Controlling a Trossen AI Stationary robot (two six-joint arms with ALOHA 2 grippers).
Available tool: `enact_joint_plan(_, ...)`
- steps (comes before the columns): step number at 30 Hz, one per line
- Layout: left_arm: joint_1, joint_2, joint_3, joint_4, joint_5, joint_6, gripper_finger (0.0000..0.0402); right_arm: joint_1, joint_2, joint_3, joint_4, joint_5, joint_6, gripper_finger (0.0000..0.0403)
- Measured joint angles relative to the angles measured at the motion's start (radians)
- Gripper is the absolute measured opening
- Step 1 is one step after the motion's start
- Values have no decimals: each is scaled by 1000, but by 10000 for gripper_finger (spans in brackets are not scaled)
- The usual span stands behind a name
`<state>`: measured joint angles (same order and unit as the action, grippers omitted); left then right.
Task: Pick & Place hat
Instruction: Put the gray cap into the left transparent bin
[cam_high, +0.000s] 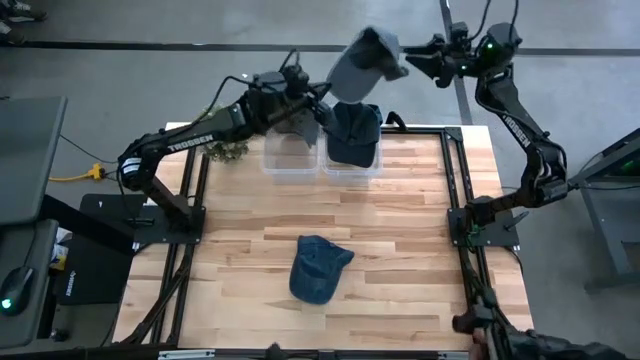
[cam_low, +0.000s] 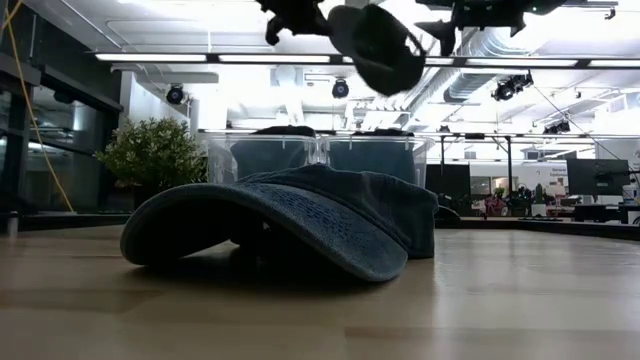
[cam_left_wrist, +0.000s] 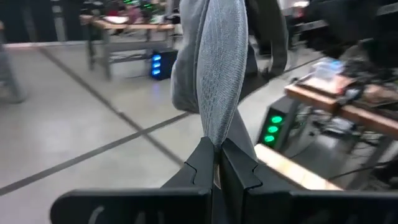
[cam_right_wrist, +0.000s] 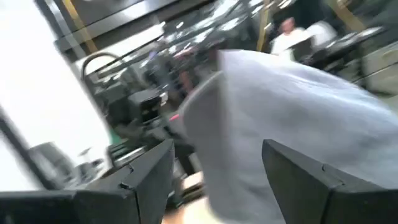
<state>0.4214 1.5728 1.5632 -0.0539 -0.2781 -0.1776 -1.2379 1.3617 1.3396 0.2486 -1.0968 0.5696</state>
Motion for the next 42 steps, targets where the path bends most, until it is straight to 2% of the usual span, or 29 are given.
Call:
enact_joint_plan(5, 104, 0, -5, 85, 219, 25, 0, -40, 0, 0, 3, 131, -15, 238)
enact_joint_plan(12, 272, 1, -8, 185, 502, 16, 0, -40, 0, 0, -6, 331, -56, 238)
enact_joint_plan(18, 375, 0, -127, 484, 645, -114, 0, -14, 0, 0, -39, 408, 0, 238)
enact_joint_plan(23, 414, 1, -231, 743, 671, -219, 0, 99, 7, 0, -59, 476, 0, 238)
enact_joint_plan(27, 418, 28, -274, 890, 702, -285, 0, 207, 47, 0, -49, 559, -36, 238)
enact_joint_plan(30, 417, 60, -296, 980, 736, -335, 0, 247, 89, -1, 26, 576, -33, 238)
enact_joint_plan(33, 417, 107, -325, 1115, 779, -428, 0, 236, 101, 0, 107, 590, 5, 238)
enact_joint_plan(37, 417, 135, -370, 1234, 776, -504, 0, 188, 88, 0, 94, 613, -51, 238)
enact_joint_plan(42, 439, 139, -410, 1286, 835, -586, 0, 111, 85, 100, -6, 514, -172, 238)
